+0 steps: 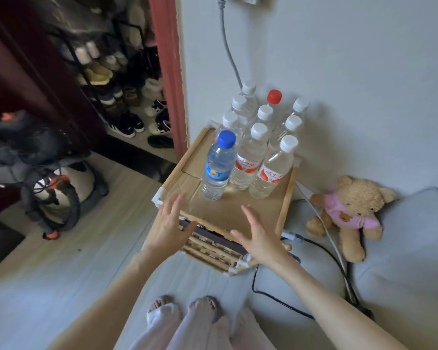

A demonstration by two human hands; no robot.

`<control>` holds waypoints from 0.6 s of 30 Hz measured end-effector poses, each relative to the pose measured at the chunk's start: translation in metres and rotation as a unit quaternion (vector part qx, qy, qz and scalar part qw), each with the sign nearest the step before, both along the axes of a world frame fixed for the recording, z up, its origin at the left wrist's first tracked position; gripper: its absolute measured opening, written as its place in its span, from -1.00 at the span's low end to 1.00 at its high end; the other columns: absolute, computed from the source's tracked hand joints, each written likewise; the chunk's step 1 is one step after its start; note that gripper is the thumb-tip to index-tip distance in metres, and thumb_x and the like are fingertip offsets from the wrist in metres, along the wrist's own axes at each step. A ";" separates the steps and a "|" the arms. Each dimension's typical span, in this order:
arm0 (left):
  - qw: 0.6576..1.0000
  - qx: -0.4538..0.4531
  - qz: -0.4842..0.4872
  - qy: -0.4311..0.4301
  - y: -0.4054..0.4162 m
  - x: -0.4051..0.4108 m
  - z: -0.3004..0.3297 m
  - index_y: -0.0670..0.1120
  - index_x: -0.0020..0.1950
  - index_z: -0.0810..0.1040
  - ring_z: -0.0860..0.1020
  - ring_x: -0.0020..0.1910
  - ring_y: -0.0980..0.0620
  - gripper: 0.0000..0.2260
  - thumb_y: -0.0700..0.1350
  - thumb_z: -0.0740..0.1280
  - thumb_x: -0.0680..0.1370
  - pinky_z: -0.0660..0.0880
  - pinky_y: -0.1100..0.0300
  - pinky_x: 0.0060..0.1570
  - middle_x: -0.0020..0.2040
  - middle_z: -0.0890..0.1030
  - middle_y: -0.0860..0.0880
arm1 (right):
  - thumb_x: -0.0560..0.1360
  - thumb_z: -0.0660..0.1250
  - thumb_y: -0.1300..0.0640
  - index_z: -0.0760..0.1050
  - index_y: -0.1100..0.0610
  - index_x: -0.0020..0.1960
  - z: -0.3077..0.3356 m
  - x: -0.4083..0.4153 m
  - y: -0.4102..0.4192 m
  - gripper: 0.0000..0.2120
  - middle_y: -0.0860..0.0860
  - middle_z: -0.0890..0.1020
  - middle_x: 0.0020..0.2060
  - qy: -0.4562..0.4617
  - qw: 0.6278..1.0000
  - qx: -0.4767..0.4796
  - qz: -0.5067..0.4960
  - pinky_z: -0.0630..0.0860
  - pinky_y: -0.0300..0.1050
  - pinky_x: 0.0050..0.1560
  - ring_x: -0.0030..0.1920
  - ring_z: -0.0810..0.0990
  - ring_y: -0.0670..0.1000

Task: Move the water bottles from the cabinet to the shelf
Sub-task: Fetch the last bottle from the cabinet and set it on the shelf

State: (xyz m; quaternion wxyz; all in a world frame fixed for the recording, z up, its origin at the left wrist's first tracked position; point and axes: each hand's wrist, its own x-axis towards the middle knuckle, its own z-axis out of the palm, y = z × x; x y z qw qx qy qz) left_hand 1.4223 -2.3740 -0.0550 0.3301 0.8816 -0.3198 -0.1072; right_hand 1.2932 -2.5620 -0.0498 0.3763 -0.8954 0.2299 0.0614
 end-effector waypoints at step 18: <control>0.859 0.173 0.479 -0.058 0.475 -0.228 0.040 0.09 0.45 0.09 -0.01 0.47 -0.15 -0.38 0.28 -0.03 0.43 -0.02 -0.08 0.39 0.49 0.13 -0.10 | 0.34 -0.08 -0.35 -0.05 -0.05 0.47 0.042 0.023 0.473 -0.23 0.03 0.02 0.50 -0.161 0.794 -0.128 0.571 -0.24 0.03 0.40 0.49 -0.07 0.05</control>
